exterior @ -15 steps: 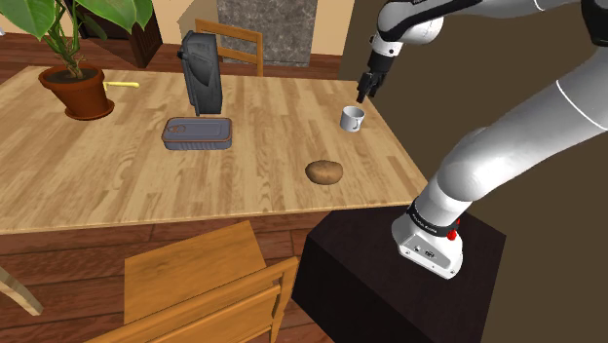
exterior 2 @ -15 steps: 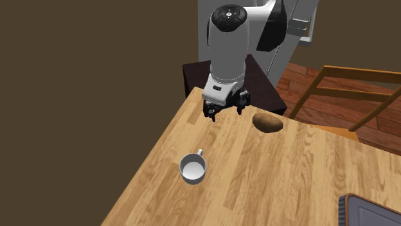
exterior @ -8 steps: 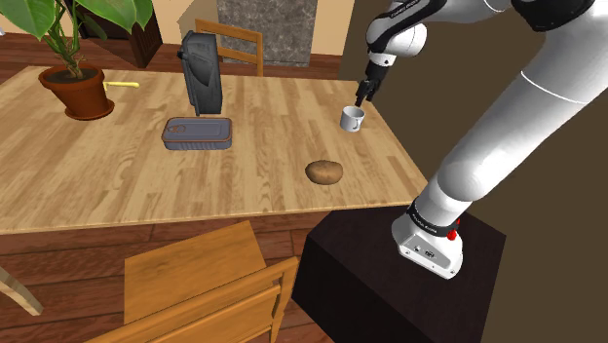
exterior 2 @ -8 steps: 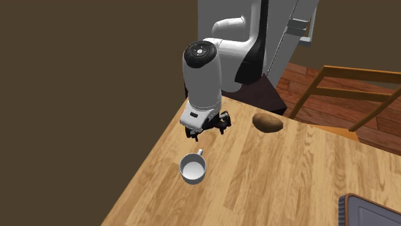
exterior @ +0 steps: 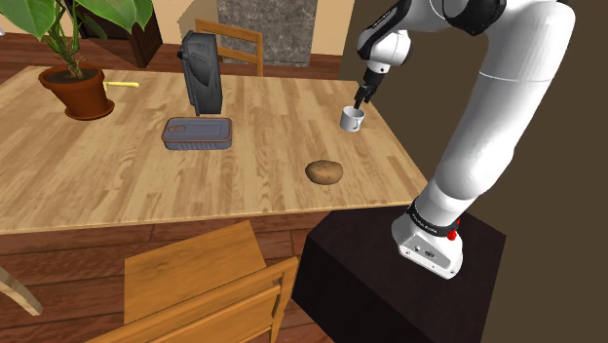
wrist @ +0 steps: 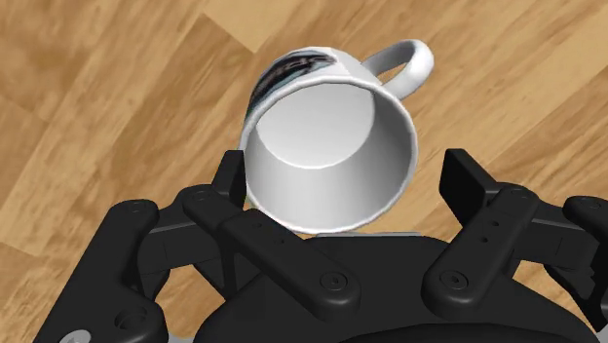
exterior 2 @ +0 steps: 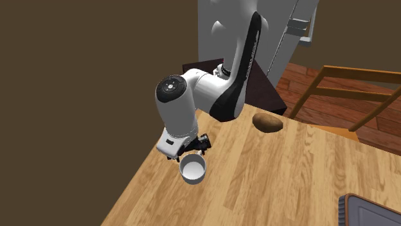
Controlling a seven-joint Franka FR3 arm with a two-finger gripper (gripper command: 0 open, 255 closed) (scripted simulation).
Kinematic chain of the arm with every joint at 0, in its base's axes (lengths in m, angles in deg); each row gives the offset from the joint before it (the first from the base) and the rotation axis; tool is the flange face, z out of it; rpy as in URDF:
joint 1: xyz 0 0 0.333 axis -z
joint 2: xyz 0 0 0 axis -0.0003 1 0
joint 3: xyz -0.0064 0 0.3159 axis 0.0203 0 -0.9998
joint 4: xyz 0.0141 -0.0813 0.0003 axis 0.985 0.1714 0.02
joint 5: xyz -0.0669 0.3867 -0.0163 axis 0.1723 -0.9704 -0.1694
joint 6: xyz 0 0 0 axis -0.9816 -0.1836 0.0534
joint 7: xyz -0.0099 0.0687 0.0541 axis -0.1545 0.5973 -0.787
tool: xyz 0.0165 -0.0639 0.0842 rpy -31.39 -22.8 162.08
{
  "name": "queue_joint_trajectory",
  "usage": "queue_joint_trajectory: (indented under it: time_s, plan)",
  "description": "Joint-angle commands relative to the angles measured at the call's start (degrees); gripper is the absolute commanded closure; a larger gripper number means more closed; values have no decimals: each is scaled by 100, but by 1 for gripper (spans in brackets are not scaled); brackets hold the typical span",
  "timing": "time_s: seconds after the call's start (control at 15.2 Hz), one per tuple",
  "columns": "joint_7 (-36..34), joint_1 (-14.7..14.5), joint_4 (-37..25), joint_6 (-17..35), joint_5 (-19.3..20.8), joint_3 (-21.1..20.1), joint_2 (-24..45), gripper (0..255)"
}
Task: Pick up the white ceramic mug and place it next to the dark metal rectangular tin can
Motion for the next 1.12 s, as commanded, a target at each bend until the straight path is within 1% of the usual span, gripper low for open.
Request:
queue_joint_trajectory:
  time_s: [0.0,0.13,0.2,0.66,1.06]
  plan:
    - [392,239,-408,54,-391,-91,543,0]
    - [649,479,-815,53,-654,-207,989,0]
    - [705,549,-926,51,-710,-245,1102,0]
    - [899,674,-939,399,-1019,-458,1506,0]
    - [915,686,-943,427,-1043,-477,1540,0]
